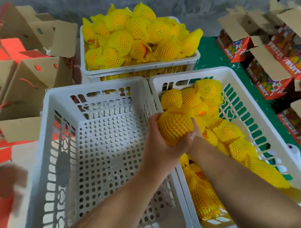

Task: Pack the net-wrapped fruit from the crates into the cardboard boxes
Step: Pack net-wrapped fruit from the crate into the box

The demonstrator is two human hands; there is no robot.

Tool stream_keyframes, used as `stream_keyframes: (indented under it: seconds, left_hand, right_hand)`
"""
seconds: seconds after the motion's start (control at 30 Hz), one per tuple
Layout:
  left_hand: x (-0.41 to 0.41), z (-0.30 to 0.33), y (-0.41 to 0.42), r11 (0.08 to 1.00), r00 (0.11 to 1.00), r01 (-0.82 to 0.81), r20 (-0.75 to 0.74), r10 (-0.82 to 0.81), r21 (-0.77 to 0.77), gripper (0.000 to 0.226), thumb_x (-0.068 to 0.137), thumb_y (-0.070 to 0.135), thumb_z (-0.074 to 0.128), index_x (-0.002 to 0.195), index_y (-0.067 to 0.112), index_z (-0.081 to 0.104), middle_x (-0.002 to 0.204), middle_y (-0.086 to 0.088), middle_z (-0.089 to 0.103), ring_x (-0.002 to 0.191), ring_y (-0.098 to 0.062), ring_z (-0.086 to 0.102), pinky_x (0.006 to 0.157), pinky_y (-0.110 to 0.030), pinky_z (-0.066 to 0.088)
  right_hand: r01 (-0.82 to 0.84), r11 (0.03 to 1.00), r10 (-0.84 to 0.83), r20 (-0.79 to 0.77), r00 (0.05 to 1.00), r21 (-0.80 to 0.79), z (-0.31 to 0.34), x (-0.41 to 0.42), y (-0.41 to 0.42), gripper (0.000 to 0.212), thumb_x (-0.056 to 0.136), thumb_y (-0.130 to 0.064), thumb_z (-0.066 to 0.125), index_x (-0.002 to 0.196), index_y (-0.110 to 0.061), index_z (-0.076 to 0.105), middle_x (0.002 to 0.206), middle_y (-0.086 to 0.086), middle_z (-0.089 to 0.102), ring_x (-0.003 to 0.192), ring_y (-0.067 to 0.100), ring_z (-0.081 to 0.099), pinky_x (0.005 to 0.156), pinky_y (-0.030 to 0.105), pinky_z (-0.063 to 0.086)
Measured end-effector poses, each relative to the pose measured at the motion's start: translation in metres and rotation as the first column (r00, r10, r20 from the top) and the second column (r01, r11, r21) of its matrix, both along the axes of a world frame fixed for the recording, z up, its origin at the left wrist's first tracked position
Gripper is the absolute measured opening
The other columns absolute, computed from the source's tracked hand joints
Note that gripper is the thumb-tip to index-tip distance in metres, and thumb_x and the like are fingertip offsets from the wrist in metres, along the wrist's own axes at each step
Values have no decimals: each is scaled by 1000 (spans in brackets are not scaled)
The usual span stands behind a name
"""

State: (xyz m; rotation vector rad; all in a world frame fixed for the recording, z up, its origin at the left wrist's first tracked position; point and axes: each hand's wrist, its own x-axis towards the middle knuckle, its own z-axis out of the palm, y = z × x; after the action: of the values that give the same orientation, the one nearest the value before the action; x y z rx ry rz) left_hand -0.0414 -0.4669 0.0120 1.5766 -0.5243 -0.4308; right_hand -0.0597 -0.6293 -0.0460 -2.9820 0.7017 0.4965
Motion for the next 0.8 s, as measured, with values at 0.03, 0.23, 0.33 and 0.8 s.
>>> stream_keyframes:
  seconds: [0.03, 0.23, 0.33, 0.8]
  left_hand:
    - [2, 0, 10, 1000, 999, -24, -30, 24, -7, 68, 76, 49, 85, 125, 35, 41, 103, 5, 62, 79, -10, 71, 55, -21, 55]
    - [17, 4, 68, 997, 988, -60, -146, 53, -47, 54, 85, 30, 84, 123, 31, 45, 97, 0, 62, 66, -5, 69, 55, -20, 54]
    - [25, 9, 92, 995, 978, -71, -201, 56, -69, 52, 89, 30, 80, 130, 28, 46, 101, 1, 62, 71, -3, 69, 61, -26, 60]
    - [105, 54, 352, 985, 995, -67, -87, 54, -157, 69, 71, 57, 81, 128, 29, 53, 106, 15, 69, 91, -3, 69, 73, -23, 57]
  right_hand:
    - [-3, 996, 5, 14, 1000, -90, -2, 4, 5, 71, 103, -33, 47, 161, -15, 12, 168, 7, 7, 149, 33, 11, 120, 40, 13]
    - [78, 993, -105, 385, 917, 85, 31, -11, 22, 79, 77, -72, 63, 129, -13, 48, 112, 13, 60, 101, 38, 57, 75, 44, 48]
    - [133, 991, -118, 471, 874, 1, 56, -19, 43, 81, 76, -51, 76, 144, -20, 43, 116, 15, 57, 104, 41, 56, 81, 48, 50]
    - [-131, 846, -355, 730, 584, 516, 149, 43, 368, 68, 77, -29, 88, 132, -18, 48, 114, 2, 60, 98, 8, 57, 79, 7, 42]
